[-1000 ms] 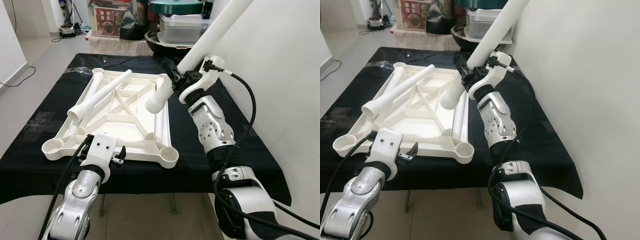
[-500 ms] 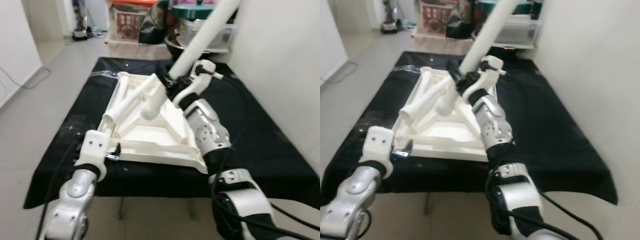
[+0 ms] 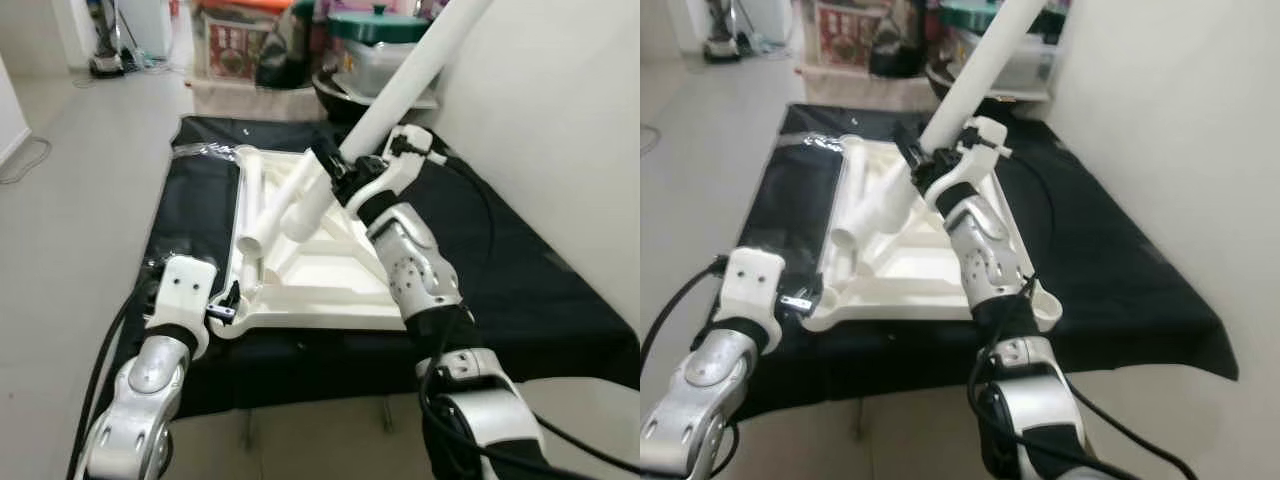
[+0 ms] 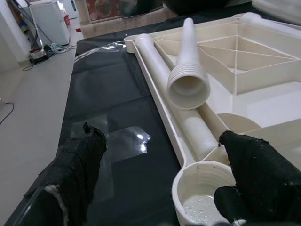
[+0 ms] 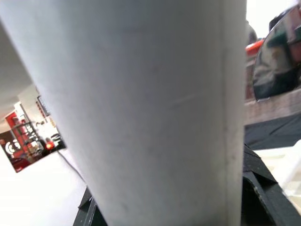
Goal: Building children table
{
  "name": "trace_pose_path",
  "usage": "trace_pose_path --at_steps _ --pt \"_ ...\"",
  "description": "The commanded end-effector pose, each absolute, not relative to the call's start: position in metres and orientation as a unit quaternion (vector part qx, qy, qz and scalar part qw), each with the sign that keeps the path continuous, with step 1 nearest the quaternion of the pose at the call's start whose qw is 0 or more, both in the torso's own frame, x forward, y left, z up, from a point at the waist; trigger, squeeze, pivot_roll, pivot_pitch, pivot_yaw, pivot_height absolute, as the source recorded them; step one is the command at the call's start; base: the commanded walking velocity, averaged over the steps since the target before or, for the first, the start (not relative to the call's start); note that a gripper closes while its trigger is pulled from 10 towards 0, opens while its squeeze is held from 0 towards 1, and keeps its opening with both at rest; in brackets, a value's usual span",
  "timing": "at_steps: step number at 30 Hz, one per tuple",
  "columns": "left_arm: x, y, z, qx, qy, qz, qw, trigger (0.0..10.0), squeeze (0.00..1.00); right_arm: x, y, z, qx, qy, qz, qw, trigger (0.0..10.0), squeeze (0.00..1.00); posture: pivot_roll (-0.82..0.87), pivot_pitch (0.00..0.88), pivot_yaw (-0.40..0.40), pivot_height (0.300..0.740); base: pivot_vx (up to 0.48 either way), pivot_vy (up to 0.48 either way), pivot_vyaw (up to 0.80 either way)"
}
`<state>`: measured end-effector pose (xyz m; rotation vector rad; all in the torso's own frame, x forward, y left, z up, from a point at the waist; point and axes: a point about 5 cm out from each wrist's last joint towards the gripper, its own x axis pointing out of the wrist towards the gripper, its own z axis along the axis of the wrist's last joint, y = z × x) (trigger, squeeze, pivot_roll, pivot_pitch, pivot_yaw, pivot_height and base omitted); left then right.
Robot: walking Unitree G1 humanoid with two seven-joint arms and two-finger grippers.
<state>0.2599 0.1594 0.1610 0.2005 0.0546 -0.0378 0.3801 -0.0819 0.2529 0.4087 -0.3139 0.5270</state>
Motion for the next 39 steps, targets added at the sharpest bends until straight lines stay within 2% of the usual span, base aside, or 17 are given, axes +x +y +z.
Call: trace_pose_path --at_steps 1,19,35,39 --pt "0.259 0.154 0.158 0.095 0.035 -0.031 0.994 10.0 0.00 0.379 -0.094 0.247 0.193 -0.149 0.238 0.940 10.0 0.00 0.15 0.000 -0.101 0.740 0.000 0.442 0.00" --pt "0.259 0.154 0.158 0.093 0.030 -0.032 0.995 10.0 0.00 0.373 -0.088 0.256 0.211 -0.166 0.248 0.931 10.0 0.00 0.15 0.000 -0.102 0.740 0.000 0.480 0.00" --pt "0.262 0.151 0.169 0.071 -0.010 -0.031 0.997 10.0 0.00 0.367 -0.081 0.252 0.193 -0.161 0.272 0.929 10.0 0.00 0.15 0.000 -0.103 0.740 0.000 0.000 0.00" --pt "0.262 0.150 0.167 0.072 -0.011 -0.030 0.997 10.0 0.00 0.365 -0.072 0.252 0.179 -0.159 0.295 0.925 10.0 0.00 0.16 0.000 -0.109 0.740 0.000 0.000 0.00"
